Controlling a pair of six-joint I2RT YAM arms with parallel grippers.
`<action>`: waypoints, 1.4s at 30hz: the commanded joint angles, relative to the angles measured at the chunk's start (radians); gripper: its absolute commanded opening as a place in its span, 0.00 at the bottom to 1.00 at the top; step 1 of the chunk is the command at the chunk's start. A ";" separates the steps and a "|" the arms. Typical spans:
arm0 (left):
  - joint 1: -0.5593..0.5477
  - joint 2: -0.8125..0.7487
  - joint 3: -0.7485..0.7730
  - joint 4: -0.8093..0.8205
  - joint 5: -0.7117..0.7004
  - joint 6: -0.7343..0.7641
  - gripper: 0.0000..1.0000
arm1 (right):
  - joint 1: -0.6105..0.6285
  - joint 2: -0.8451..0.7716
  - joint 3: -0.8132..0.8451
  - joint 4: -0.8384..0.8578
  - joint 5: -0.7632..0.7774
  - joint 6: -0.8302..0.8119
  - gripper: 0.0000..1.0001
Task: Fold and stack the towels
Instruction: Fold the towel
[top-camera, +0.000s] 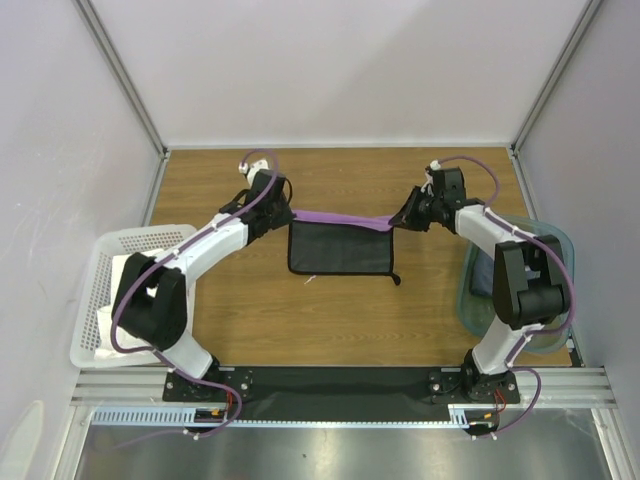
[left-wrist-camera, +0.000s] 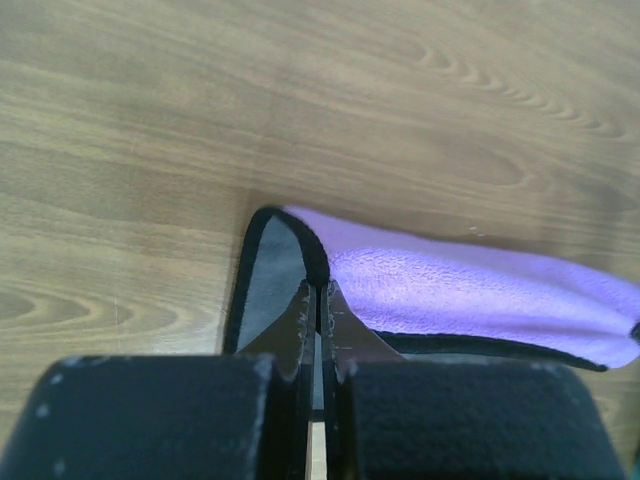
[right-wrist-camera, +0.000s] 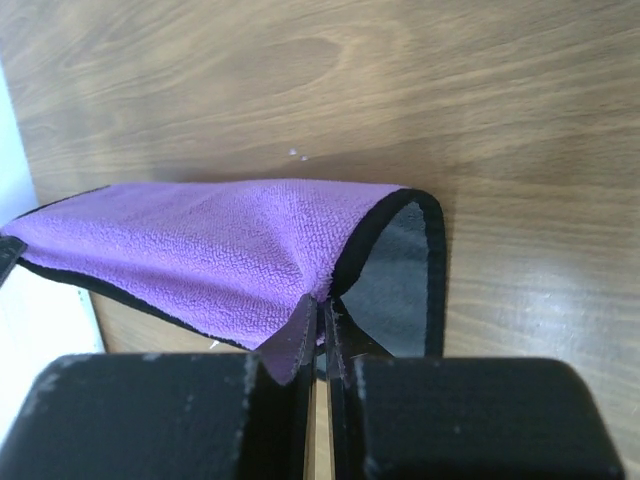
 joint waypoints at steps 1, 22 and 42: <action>0.029 0.017 -0.017 0.039 -0.013 0.039 0.00 | -0.019 0.020 0.051 -0.010 0.004 -0.045 0.00; 0.026 -0.052 -0.298 0.116 0.056 -0.039 0.00 | -0.021 -0.108 -0.125 -0.203 0.029 -0.082 0.00; 0.004 -0.104 -0.349 0.093 0.044 -0.042 0.00 | -0.010 -0.186 -0.161 -0.285 0.030 -0.110 0.00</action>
